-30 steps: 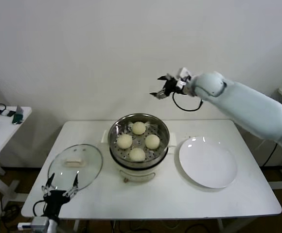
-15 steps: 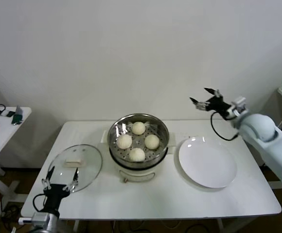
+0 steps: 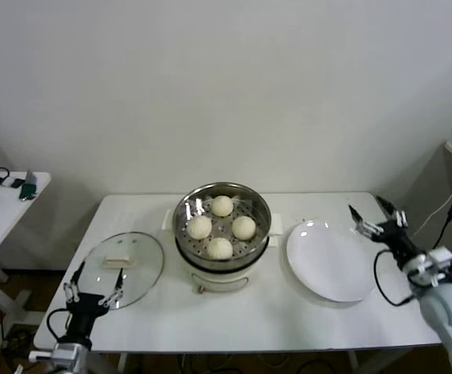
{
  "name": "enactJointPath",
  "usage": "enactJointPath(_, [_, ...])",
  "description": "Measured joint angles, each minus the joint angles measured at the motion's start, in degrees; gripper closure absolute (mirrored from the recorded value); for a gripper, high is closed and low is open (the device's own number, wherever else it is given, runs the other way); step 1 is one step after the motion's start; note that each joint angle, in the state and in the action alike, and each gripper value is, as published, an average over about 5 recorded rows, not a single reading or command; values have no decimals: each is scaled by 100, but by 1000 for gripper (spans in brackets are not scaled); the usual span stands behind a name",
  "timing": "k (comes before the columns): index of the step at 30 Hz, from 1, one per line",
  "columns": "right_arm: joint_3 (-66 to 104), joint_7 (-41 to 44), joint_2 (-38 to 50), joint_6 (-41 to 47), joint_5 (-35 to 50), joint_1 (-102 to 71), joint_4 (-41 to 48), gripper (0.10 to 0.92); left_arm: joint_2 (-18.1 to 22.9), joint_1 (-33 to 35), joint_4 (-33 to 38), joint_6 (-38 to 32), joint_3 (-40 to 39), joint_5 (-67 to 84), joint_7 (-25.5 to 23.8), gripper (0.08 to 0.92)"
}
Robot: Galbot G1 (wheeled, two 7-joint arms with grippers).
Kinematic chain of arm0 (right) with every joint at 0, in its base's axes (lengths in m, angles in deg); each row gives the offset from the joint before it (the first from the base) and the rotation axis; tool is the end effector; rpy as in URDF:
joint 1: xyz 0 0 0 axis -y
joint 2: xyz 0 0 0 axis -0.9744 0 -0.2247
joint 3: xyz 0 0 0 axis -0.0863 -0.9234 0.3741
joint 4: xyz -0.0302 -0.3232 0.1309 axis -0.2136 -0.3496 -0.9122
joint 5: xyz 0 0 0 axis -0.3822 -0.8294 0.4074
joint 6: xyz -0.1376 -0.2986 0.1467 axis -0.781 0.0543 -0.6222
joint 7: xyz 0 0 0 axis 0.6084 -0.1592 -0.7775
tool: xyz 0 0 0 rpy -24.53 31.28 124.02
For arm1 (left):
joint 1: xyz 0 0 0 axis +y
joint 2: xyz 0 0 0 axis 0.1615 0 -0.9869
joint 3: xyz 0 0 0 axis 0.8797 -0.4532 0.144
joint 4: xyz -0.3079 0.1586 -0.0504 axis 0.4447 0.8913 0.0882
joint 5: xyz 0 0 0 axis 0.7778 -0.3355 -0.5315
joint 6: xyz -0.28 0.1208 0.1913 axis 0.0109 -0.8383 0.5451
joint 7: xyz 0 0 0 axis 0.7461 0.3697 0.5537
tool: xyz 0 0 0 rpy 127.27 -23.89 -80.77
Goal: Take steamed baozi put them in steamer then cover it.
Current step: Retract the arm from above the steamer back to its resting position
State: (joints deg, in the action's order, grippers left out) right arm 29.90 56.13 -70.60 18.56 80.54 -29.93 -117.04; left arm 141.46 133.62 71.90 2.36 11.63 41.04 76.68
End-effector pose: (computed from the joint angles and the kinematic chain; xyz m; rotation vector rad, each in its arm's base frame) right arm 0.2816 -0.2214 -0.2899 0.3128 -3.1086 0.1558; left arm 0.1590 0.1132 -0.3431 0.0591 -3.0158 -0.5664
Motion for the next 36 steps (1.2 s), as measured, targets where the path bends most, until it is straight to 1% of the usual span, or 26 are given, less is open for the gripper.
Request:
enactJointPath(7, [314, -48, -784, -732, -338, -998, -70, 203, -92, -98, -77, -237, 66, -737, 121, 177])
enactJointPath(13, [236, -203, -1366, -1311, -679, -1419, 10, 203, -351, -227, -269, -335, 39, -2160, 554, 177])
enactJointPath(19, [65, -412, -1818, -1611, -1046, -1635, 87, 203, -540, -322, -600, -76, -84, -3791, 979, 177])
enactJointPath(26, [-76, -600, -2178, -1786, -1366, -1819, 126, 203, -541, -602, -1119, 308, -208, -5244, 1374, 177])
enactJointPath(36, [-180, -704, -2461, -1977, -1674, -1933, 191, 203, -391, -1069, -1796, 647, -412, -6398, 1598, 177])
